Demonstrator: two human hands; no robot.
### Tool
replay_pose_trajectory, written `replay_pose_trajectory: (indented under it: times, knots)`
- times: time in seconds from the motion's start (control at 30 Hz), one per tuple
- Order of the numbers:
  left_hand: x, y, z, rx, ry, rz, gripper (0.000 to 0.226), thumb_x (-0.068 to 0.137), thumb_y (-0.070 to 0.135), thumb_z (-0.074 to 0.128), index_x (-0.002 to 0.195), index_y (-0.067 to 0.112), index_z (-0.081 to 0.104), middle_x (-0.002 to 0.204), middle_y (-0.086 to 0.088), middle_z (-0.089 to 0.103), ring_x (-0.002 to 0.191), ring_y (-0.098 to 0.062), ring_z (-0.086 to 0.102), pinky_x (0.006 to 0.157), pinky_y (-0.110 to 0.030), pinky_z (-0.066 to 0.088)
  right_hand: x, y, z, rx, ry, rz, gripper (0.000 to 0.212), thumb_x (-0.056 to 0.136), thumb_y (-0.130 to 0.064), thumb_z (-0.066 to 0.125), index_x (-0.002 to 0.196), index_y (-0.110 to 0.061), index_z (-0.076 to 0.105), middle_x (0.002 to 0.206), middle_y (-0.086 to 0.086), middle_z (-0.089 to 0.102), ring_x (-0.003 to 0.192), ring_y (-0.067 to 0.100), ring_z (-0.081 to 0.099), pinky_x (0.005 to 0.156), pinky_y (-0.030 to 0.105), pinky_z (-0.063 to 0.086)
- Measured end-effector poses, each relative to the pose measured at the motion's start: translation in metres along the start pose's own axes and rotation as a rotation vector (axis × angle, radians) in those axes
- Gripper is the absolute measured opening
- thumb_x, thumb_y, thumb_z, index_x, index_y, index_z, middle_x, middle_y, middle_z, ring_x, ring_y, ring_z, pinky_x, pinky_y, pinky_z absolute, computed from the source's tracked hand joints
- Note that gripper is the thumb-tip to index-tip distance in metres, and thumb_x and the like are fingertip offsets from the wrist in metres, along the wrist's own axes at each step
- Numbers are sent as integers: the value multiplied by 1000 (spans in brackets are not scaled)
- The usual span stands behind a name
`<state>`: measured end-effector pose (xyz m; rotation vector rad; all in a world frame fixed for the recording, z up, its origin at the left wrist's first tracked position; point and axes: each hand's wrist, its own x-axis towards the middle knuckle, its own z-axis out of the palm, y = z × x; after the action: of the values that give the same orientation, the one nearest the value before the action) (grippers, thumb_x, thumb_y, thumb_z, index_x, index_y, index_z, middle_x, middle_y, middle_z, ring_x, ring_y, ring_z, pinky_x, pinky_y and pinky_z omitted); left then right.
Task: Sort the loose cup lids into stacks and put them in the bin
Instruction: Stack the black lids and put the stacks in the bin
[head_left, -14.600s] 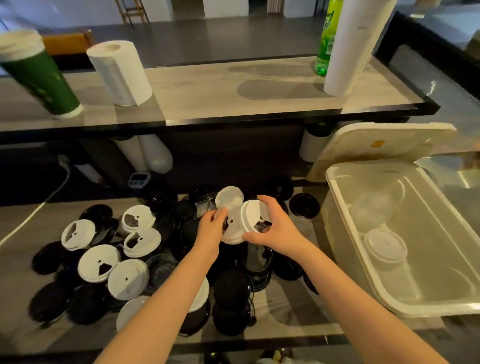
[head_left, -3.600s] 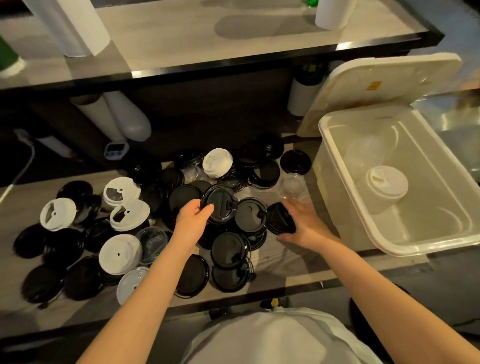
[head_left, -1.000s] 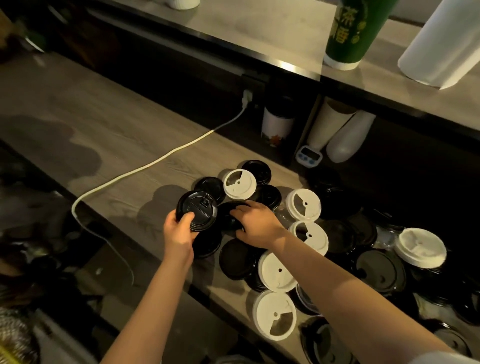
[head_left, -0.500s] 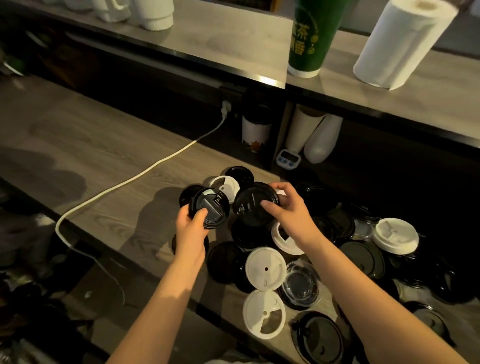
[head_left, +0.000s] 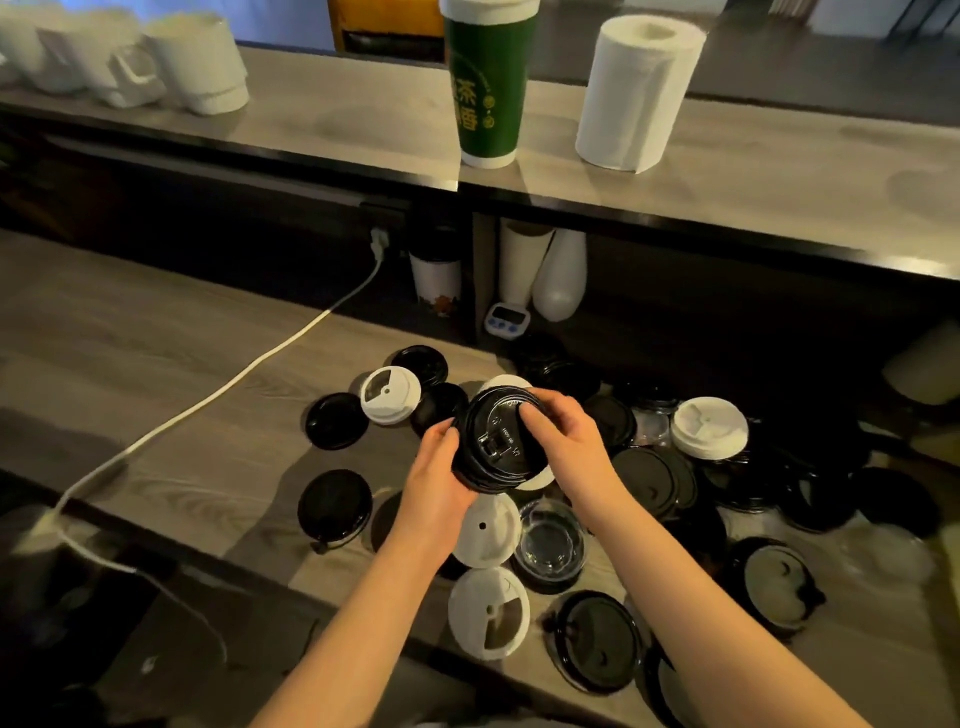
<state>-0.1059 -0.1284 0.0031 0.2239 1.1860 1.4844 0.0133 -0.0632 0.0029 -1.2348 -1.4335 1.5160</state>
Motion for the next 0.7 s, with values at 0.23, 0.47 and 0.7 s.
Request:
replay_pose_trajectory:
  times: [0.23, 0.47, 0.7]
  knots:
    - [-13, -10, 17, 40, -199, -23, 25, 95, 14, 42, 118, 14, 52, 105, -10, 68, 96, -18, 68, 80, -35, 52, -25, 3, -22, -294, 147, -151, 19, 89, -27, 62, 107, -22, 63, 94, -5, 46, 87, -1, 48, 72, -3, 32]
    - [-23, -25, 16, 151, -264, -25, 27, 97, 13, 41, 121, 16, 53, 108, -5, 69, 102, -16, 66, 81, -29, 51, -43, 9, -43, -22, -33, 204, 25, 90, -34, 59, 109, -18, 61, 107, 3, 66, 100, 16, 64, 85, 33, 52]
    - [-31, -29, -9, 605, -280, 25, 25, 97, 18, 45, 119, 29, 52, 111, 8, 62, 101, -2, 60, 82, -20, 52, -58, 17, -42, 105, -56, 324, 27, 89, -29, 62, 109, -11, 56, 101, 5, 67, 92, 17, 65, 79, 31, 52]
